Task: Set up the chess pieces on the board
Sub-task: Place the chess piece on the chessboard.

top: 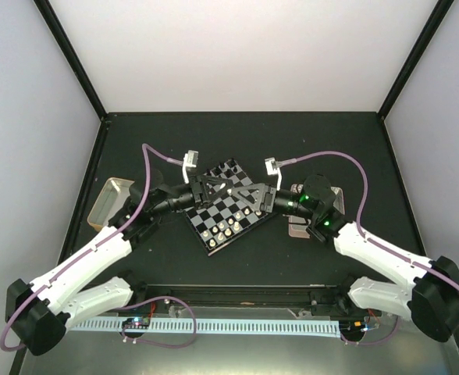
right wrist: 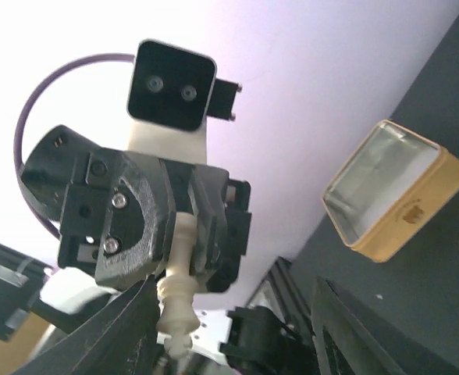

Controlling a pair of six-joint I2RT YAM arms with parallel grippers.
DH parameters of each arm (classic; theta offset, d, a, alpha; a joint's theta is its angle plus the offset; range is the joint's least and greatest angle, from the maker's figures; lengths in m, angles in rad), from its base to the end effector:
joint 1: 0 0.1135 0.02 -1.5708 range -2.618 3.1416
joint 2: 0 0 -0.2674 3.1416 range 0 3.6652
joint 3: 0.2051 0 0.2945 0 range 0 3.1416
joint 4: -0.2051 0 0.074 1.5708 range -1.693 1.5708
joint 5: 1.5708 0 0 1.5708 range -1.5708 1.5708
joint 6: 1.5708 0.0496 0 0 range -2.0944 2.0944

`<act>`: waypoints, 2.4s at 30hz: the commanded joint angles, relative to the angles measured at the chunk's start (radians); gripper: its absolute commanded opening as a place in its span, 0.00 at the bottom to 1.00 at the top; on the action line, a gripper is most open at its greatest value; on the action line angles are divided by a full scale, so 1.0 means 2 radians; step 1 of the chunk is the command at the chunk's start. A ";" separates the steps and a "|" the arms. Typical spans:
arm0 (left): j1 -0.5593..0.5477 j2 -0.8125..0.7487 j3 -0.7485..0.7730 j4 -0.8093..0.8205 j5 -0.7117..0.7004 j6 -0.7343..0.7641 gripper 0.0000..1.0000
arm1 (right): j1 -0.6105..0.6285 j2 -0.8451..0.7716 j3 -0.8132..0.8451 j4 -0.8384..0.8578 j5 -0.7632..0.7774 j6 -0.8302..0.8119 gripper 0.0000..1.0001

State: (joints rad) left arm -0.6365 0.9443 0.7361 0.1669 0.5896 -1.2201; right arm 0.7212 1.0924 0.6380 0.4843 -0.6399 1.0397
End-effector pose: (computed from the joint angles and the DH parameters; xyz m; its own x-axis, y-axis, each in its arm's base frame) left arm 0.2030 -0.1844 0.3244 -0.8949 -0.3092 -0.3217 0.2920 0.1392 -0.9462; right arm 0.2028 0.2177 0.2816 -0.8318 0.1897 -0.5216 -0.5146 0.0885 0.8528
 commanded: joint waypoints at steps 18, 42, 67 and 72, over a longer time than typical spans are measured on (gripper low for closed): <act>0.012 -0.009 -0.027 0.031 -0.042 -0.056 0.15 | 0.017 0.031 0.016 0.043 0.037 0.109 0.01; 0.042 -0.202 -0.029 -0.359 -0.470 0.242 0.78 | 0.032 0.198 0.247 -0.646 0.308 -0.224 0.02; 0.049 -0.196 -0.049 -0.340 -0.447 0.252 0.82 | 0.085 0.379 0.364 -0.694 0.346 -0.249 0.11; 0.051 -0.194 -0.048 -0.337 -0.439 0.253 0.82 | 0.086 0.389 0.370 -0.698 0.355 -0.249 0.18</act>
State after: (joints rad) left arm -0.5465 0.5507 0.6334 -0.5159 -0.3065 -0.7326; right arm 0.8860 1.8557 1.3483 -0.8860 0.0288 0.5533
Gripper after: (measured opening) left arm 0.818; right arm 0.151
